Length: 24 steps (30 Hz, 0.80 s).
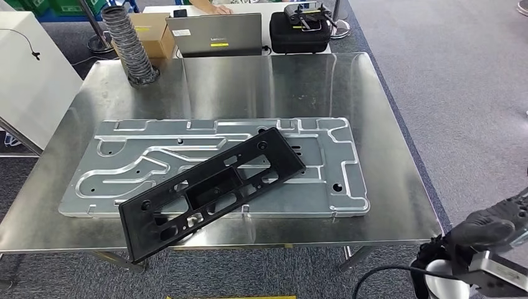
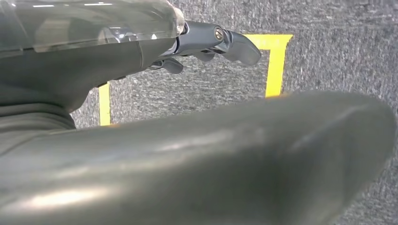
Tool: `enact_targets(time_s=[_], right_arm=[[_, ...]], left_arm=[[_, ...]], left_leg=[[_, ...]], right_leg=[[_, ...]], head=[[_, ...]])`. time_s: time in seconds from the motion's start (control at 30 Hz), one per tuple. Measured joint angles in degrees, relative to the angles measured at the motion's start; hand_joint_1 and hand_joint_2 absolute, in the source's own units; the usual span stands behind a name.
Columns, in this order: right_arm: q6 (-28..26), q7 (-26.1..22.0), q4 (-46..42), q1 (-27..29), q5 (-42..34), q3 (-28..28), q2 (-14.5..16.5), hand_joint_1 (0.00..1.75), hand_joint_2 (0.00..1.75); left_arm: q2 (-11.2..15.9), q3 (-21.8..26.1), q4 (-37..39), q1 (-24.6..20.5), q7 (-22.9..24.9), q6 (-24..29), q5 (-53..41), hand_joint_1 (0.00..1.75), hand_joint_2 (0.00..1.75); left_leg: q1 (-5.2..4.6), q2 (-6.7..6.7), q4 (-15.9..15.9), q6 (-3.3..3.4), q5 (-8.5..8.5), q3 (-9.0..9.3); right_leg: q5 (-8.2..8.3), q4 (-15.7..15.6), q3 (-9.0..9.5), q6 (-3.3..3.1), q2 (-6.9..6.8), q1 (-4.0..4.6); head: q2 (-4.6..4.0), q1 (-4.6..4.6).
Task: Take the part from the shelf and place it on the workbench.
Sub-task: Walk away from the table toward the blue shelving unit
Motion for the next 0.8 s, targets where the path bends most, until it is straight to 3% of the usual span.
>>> enact_targets(time_s=[0.1, 0.17, 0.23, 0.3, 0.37, 0.43, 0.47, 0.5, 0.57, 0.63, 0.67, 0.77, 0.8], right_arm=[[0.0, 0.01, -2.82, 3.37, -0.2, -1.72, 0.72, 0.0, 0.0], [0.0, 0.02, -4.12, 5.32, -0.92, -3.2, 1.0, 0.0, 0.0], [0.02, 0.05, -5.06, 7.42, -1.91, -4.9, 1.22, 0.0, 0.0], [0.07, 0.08, -5.67, 9.85, -2.9, -6.61, 1.43, 0.0, 0.0], [0.47, 0.09, -5.69, 11.76, -4.06, -8.07, 1.6, 0.0, 0.0], [1.2, 0.11, -5.16, 12.88, -5.29, -9.51, 1.7, 0.0, 0.0], [1.63, 0.13, -4.84, 13.46, -5.65, -10.21, 1.81, 0.0, 0.0], [2.07, 0.14, -4.6, 14.12, -5.78, -10.87, 2.01, 0.0, 0.0], [2.97, 0.13, -4.03, 15.12, -5.63, -12.01, 2.64, 0.0, 0.0], [3.65, 0.13, -3.12, 15.64, -5.37, -13.06, 3.26, 0.0, 0.0], [3.87, 0.13, -2.6, 15.89, -5.28, -13.58, 3.49, 0.0, 0.0], [4.53, 0.1, -0.15, 16.55, -5.19, -15.32, 4.08, 0.0, 0.0], [4.99, 0.11, 0.84, 16.66, -5.19, -15.94, 4.28, 0.0, 0.0]], left_arm=[[0.32, 0.21, -0.01, -0.22, -0.04, -0.05, 0.01, 0.0, 0.0], [0.43, 0.27, -0.04, -0.34, -0.09, -0.15, 0.04, 0.0, 0.0], [0.46, 0.36, -0.07, -0.21, -0.1, -0.24, 0.17, 0.0, 0.0], [0.48, 0.43, -0.07, -0.07, -0.08, -0.33, 0.4, 0.0, 0.0], [0.49, 0.45, -0.07, -0.05, -0.08, -0.33, 0.52, 0.0, 0.0], [0.49, 0.45, -0.07, -0.02, -0.16, -0.07, 0.46, 0.0, 0.0], [0.49, 0.5, -0.07, -0.01, -0.23, 0.11, 0.3, 0.0, 0.0], [0.48, 0.58, -0.07, 0.0, -0.31, 0.25, 0.1, 0.0, 0.0], [0.42, 0.88, -0.07, 0.0, -0.4, 0.35, -0.41, 0.0, 0.0], [0.34, 1.15, -0.07, -0.03, -0.4, 0.25, -0.72, 0.0, 0.0], [0.32, 1.25, -0.07, -0.06, -0.36, 0.15, -0.8, 0.0, 0.0], [0.21, 1.5, -0.23, -0.01, -0.18, -0.34, -0.86, 0.0, 0.0], [0.16, 1.54, -0.33, 0.05, -0.15, -0.47, -0.85, 0.0, 0.0]], left_leg=[[-0.12, -0.03, -11.9, 0.61, 4.62, 7.14], [-0.4, -0.09, -16.64, 1.14, 5.72, 9.63], [-0.57, -0.1, -16.98, 1.7, 6.08, 9.43], [-0.41, 0.11, -17.26, 2.54, 6.96, 8.94], [-0.3, 0.41, -17.42, 3.24, 7.94, 7.95], [-0.42, 0.63, -17.25, 3.43, 8.76, 6.6], [-0.46, 0.73, -17.1, 3.4, 9.15, 5.89], [-0.48, 0.76, -16.89, 3.3, 9.49, 5.21], [-0.46, 0.76, -16.31, 2.97, 10.03, 4.06], [-0.57, 0.75, -15.77, 2.44, 10.48, 3.19], [-0.62, 0.74, -15.59, 2.11, 10.74, 2.96], [-0.57, 0.66, -15.46, 1.05, 11.54, 2.6], [-0.51, 0.6, -14.94, 0.7, 10.83, 2.25]], right_leg=[[0.35, 0.34, -0.29, 0.47, 0.12, 0.12], [0.68, 0.5, -0.43, 1.05, 0.1, 0.25], [1.16, 0.42, -0.55, 1.78, 0.09, 0.22], [-0.03, 1.42, -1.09, 2.46, 0.25, 0.01], [-4.54, 6.25, -2.96, 3.02, 0.39, -0.18], [-9.22, 13.75, -5.28, 3.44, 0.38, -0.25], [-10.01, 16.13, -5.53, 3.57, 0.37, -0.28], [-9.61, 16.56, -4.79, 3.63, 0.37, -0.31], [-6.72, 11.07, -0.18, 3.56, 0.35, -0.41], [-5.58, 3.22, 4.96, 3.03, 0.41, -0.29], [-5.64, 0.85, 6.28, 2.62, 0.46, -0.16], [-5.15, -0.32, 6.0, 1.16, 0.43, 0.07], [-4.64, -0.4, 5.57, 0.69, 0.34, 0.02]], head=[[0.0, 0.0], [0.0, 0.07], [0.0, 0.12], [0.0, 0.16], [0.0, 0.3], [0.0, 0.39], [0.0, 0.4], [0.0, 0.43], [0.0, 0.46], [0.0, 0.43], [0.0, 0.43], [0.01, 0.47], [0.01, 0.45]])
